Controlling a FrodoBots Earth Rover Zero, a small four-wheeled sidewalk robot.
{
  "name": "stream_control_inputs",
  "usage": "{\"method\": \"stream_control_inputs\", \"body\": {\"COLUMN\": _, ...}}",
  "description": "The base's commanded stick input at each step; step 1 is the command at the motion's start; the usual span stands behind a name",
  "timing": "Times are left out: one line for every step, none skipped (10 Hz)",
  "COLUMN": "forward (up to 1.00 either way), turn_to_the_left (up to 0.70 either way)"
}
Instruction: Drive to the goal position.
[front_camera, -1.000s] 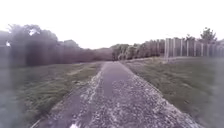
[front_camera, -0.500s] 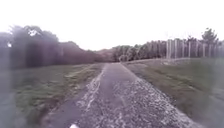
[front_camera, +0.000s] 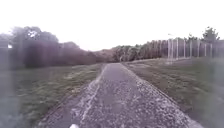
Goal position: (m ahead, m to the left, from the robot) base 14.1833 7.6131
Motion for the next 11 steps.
{"method": "stream_control_inputs", "body": {"forward": 0.5, "turn_to_the_left": 0.0}}
{"method": "stream_control_inputs", "body": {"forward": 0.5, "turn_to_the_left": 0.0}}
{"method": "stream_control_inputs", "body": {"forward": 0.5, "turn_to_the_left": 0.0}}
{"method": "stream_control_inputs", "body": {"forward": 0.5, "turn_to_the_left": 0.0}}
{"method": "stream_control_inputs", "body": {"forward": 0.5, "turn_to_the_left": 0.0}}
{"method": "stream_control_inputs", "body": {"forward": 0.5, "turn_to_the_left": 0.0}}
{"method": "stream_control_inputs", "body": {"forward": 0.5, "turn_to_the_left": 0.0}}
{"method": "stream_control_inputs", "body": {"forward": 0.5, "turn_to_the_left": -0.03}}
{"method": "stream_control_inputs", "body": {"forward": 0.5, "turn_to_the_left": -0.08}}
{"method": "stream_control_inputs", "body": {"forward": 0.5, "turn_to_the_left": -0.33}}
{"method": "stream_control_inputs", "body": {"forward": 0.5, "turn_to_the_left": -0.5}}
